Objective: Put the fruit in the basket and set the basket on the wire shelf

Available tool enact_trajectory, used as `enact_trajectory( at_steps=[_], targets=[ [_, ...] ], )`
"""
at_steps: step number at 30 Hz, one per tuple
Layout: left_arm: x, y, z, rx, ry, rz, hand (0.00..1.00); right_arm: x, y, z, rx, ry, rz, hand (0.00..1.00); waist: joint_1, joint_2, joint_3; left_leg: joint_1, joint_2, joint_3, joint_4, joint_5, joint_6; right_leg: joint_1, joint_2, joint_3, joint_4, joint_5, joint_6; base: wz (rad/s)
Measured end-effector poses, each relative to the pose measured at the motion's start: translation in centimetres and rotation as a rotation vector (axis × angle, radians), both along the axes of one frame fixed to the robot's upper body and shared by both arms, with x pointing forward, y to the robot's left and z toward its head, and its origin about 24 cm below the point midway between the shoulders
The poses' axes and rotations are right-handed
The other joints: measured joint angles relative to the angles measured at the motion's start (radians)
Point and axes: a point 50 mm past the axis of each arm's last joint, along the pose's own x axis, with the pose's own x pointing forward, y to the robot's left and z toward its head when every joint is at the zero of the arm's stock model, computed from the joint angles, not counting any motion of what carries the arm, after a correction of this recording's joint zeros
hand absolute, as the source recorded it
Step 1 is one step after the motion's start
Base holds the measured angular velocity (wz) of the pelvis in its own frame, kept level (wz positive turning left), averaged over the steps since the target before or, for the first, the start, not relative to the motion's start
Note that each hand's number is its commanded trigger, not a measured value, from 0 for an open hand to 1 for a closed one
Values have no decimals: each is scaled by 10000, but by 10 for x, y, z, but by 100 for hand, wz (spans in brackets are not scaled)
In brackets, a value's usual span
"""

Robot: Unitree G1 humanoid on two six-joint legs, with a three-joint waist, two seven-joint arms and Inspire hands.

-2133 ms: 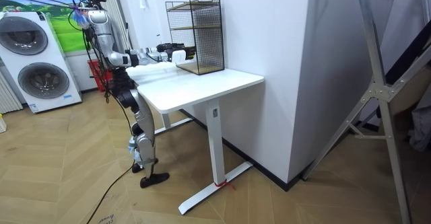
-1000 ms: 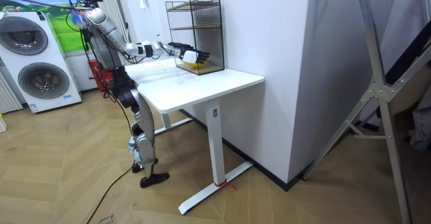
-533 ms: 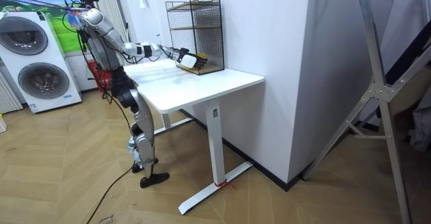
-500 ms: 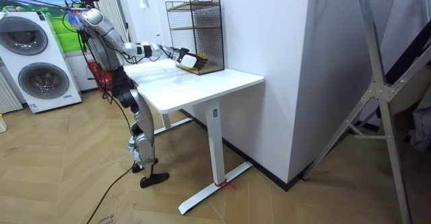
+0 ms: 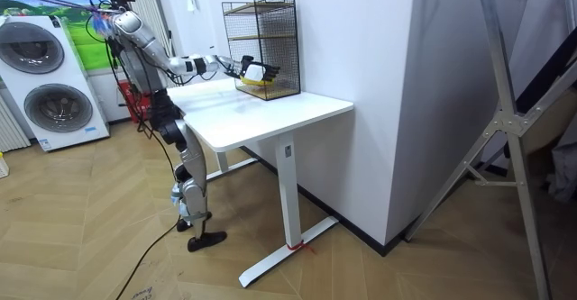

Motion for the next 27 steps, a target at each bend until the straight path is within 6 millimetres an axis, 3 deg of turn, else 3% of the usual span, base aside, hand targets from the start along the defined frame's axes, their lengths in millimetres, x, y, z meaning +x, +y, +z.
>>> enact_trajectory(
  at_steps=[6, 16, 21, 27],
  targets=[
    [0, 7, 21, 851, -1121, -138, 0, -2, 1, 3, 197, -196, 148, 0, 35, -179, -120, 58, 7, 9, -19, 9, -11, 62, 31, 41, -11, 9, -15, 0],
    [-3, 19, 51, 1919, -2651, -11, 0, -8, -14, 18, -872, -1177, -15, 0, 266, -198, -113, 130, 3, -1, -77, 10, -10, 127, 39, 34, -20, 9, -14, 0],
    [-3, 19, 56, 2152, -2937, -109, 0, -9, -14, 33, -1880, -2005, -34, 0, 230, -203, -111, 29, 3, -10, -51, 10, -11, 39, 39, 8, -25, 9, -14, 0],
    [-4, 18, 57, 2244, -3070, -290, 0, -11, -25, 37, -4015, -2628, 249, 0, 236, -261, -90, 11, 2, -69, -61, 13, -14, 49, 30, -65, -69, 10, -16, 3]
  ],
)
